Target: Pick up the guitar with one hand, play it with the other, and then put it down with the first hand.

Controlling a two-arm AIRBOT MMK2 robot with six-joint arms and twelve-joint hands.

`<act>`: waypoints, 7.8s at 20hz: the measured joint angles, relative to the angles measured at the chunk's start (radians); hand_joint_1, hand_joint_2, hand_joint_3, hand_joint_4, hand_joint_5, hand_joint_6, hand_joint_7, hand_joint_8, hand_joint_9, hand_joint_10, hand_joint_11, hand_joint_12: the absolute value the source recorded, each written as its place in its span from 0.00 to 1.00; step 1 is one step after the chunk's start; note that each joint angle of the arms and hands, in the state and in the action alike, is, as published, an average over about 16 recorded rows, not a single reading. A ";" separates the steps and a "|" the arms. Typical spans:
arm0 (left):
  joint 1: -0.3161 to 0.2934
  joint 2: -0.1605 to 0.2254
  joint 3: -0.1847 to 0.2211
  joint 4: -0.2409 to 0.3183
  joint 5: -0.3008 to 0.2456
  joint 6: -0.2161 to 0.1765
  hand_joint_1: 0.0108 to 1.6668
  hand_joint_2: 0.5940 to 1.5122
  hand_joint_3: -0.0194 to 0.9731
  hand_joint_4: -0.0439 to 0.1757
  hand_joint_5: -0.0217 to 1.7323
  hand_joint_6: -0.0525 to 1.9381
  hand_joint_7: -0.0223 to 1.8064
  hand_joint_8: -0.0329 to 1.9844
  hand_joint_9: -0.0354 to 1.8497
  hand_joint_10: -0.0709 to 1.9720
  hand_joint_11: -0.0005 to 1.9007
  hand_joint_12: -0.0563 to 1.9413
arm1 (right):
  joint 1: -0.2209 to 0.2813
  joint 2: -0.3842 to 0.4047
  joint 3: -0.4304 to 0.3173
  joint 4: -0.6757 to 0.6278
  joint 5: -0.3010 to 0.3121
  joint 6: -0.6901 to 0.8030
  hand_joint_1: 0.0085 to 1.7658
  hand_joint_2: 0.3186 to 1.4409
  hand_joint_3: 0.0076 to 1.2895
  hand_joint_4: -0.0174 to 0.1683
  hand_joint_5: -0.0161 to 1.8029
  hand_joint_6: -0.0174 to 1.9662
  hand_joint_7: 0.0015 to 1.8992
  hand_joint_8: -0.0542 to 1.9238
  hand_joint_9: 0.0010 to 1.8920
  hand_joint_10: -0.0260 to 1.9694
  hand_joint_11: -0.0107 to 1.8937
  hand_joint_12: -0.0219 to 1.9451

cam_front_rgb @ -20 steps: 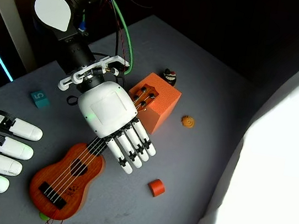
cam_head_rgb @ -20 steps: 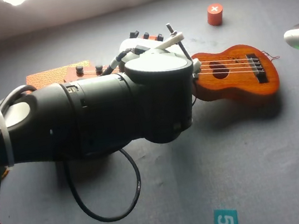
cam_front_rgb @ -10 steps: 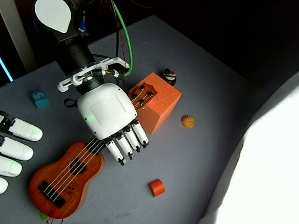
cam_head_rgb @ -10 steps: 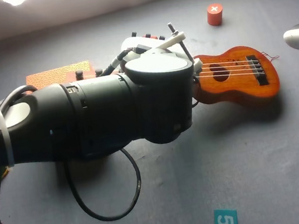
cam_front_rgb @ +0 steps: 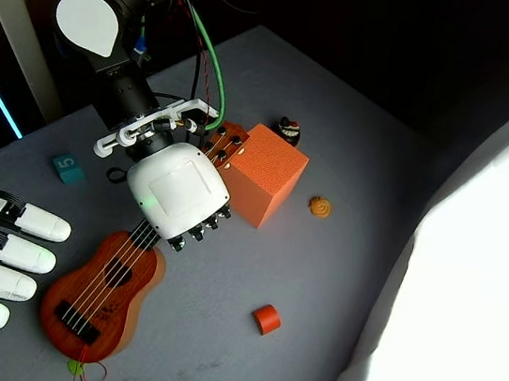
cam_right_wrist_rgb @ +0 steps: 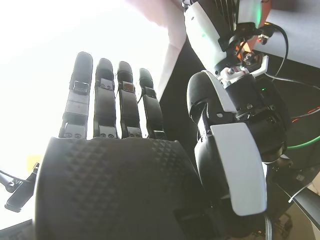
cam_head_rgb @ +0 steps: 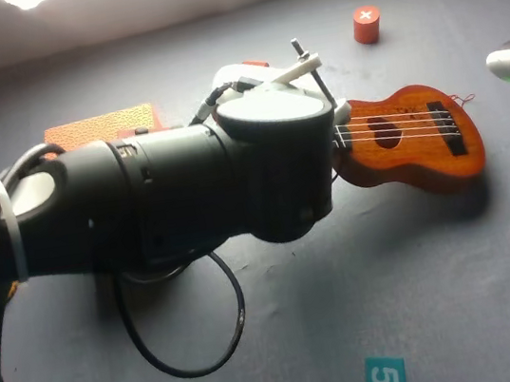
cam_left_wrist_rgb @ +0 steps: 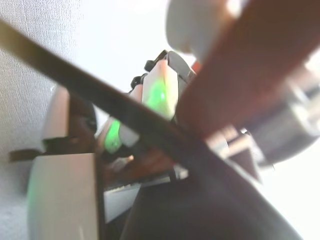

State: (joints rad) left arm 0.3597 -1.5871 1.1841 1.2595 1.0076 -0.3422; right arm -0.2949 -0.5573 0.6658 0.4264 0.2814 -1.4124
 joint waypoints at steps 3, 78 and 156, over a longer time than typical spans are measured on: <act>-0.013 0.015 -0.013 -0.022 -0.013 0.001 0.78 0.52 0.04 0.27 0.76 1.00 0.77 0.98 0.82 0.98 0.81 0.99 | 0.007 0.001 0.008 0.011 -0.023 -0.002 0.27 0.94 0.01 0.13 0.13 0.03 0.11 0.03 0.10 0.04 0.02 0.28; -0.213 0.365 -0.320 -0.181 -0.239 -0.009 0.90 0.53 0.01 0.21 0.76 0.96 0.74 0.99 0.80 0.98 0.80 0.99 | -0.012 0.072 -0.161 0.046 0.051 -0.124 0.32 0.88 0.01 0.13 0.05 0.29 0.15 0.02 0.09 0.13 0.02 0.40; 0.235 0.229 -0.298 0.335 -0.079 -0.483 0.01 0.47 0.03 0.54 0.04 0.07 0.08 0.20 0.06 0.13 0.01 0.24 | -0.091 0.067 -0.174 0.031 0.186 -0.148 0.29 0.92 0.01 0.11 0.09 0.03 0.08 0.02 0.06 0.06 0.02 0.09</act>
State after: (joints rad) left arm 0.5943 -1.3579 0.8859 1.5945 0.9289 -0.8254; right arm -0.3857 -0.4908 0.4915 0.4577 0.4677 -1.5608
